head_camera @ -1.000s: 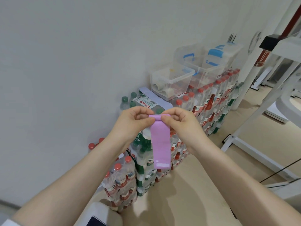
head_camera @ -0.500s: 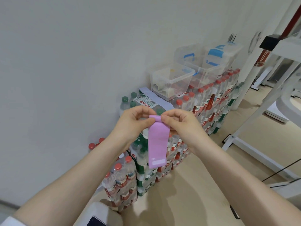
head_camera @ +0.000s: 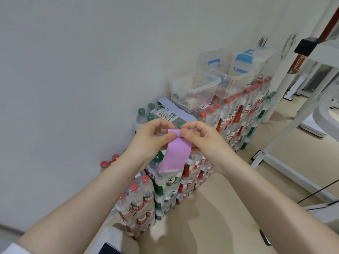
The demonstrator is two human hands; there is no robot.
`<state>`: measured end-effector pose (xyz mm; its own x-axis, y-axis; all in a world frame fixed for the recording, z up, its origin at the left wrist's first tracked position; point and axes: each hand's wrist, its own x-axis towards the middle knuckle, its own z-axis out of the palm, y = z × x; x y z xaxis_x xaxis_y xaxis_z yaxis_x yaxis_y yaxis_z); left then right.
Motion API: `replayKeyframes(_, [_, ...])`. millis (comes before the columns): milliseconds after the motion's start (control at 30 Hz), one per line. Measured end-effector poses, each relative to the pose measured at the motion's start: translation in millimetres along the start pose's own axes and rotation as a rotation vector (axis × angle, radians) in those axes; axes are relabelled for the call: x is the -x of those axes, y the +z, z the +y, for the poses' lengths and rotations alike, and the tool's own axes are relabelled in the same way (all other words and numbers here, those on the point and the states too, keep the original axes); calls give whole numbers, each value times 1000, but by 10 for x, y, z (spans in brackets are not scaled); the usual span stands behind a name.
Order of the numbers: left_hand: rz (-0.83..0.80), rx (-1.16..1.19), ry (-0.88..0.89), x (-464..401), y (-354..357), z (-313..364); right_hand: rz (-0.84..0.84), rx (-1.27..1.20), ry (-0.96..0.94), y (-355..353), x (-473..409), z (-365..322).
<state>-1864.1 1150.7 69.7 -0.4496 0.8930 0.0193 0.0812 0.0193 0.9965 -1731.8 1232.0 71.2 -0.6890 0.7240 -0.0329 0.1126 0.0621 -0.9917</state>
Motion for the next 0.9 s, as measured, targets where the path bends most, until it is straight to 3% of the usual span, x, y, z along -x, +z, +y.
replayKeyframes(133, [16, -63, 44, -9, -26, -12, 19, -9, 13, 9, -10, 11])
replayKeyframes(367, [-68, 14, -159, 4, -17, 0, 34, -10, -33, -7, -12, 50])
replayKeyframes(733, [-25, -112, 35, 6, -27, 3, 23, -70, 42, 40, -39, 78])
replayKeyframes(900, [-30, -2, -153, 7, -31, -1, 46, -109, 16, 43, -30, 119])
